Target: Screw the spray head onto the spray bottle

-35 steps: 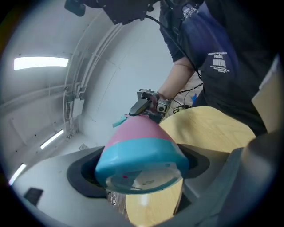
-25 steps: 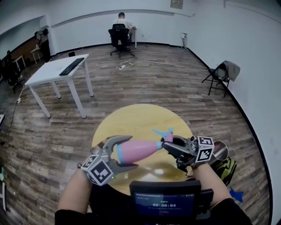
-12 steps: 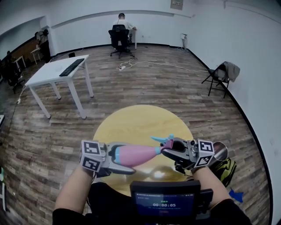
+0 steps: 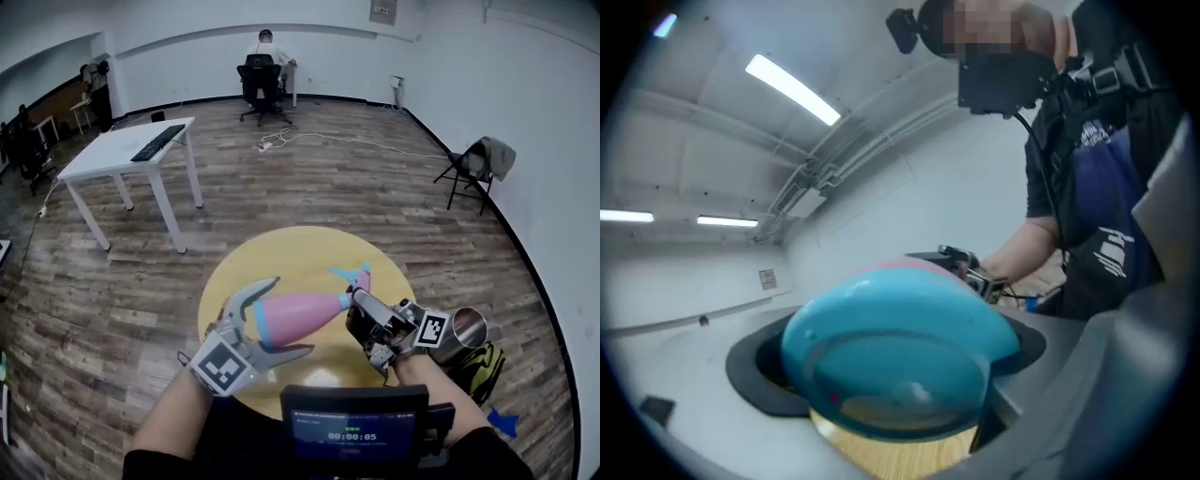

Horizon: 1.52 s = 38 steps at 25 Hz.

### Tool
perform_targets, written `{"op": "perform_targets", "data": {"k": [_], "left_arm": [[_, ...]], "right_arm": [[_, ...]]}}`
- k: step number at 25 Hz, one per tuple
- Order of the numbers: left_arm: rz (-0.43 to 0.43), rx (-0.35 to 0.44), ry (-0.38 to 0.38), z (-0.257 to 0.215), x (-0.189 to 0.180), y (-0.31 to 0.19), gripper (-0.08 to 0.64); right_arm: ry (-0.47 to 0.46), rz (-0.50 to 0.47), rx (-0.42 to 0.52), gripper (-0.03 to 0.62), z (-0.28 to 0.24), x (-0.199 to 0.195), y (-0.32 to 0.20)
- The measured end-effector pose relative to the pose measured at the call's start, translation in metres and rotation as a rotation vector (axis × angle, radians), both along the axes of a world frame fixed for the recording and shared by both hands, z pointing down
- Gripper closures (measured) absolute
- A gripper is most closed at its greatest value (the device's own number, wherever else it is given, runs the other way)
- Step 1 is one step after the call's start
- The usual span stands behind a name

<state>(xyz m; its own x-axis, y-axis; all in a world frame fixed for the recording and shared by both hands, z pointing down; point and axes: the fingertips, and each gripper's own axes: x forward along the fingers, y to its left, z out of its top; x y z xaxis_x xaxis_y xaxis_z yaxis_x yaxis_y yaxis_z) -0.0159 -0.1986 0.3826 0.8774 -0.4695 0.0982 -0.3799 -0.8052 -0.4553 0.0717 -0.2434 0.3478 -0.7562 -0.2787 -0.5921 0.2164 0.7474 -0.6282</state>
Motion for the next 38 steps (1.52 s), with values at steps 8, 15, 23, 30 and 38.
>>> {"op": "perform_targets", "data": {"k": [8,15,23,30,38], "left_arm": [[0.15,-0.268,0.028,0.008,-0.001,0.01,0.029],[0.526,-1.269,0.412,0.014,0.001,0.034,0.029],[0.284,-0.626,0.154,0.013,-0.007,0.024,0.029],[0.315,-0.733,0.344,-0.013,-0.012,0.018,0.026],[0.113,-0.452,0.317,-0.015,-0.055,0.005,0.021]], "right_arm": [[0.231,0.029,0.122,0.469,0.024,-0.006,0.009],[0.421,0.109,0.67,0.471,-0.009,-0.014,0.061],[0.606,0.059,0.506,0.382,0.03,-0.026,0.042],[0.645,-0.035,0.569,0.501,0.038,-0.045,0.062],[0.474,-0.032,0.249,0.566,0.04,0.004,0.023]]}}
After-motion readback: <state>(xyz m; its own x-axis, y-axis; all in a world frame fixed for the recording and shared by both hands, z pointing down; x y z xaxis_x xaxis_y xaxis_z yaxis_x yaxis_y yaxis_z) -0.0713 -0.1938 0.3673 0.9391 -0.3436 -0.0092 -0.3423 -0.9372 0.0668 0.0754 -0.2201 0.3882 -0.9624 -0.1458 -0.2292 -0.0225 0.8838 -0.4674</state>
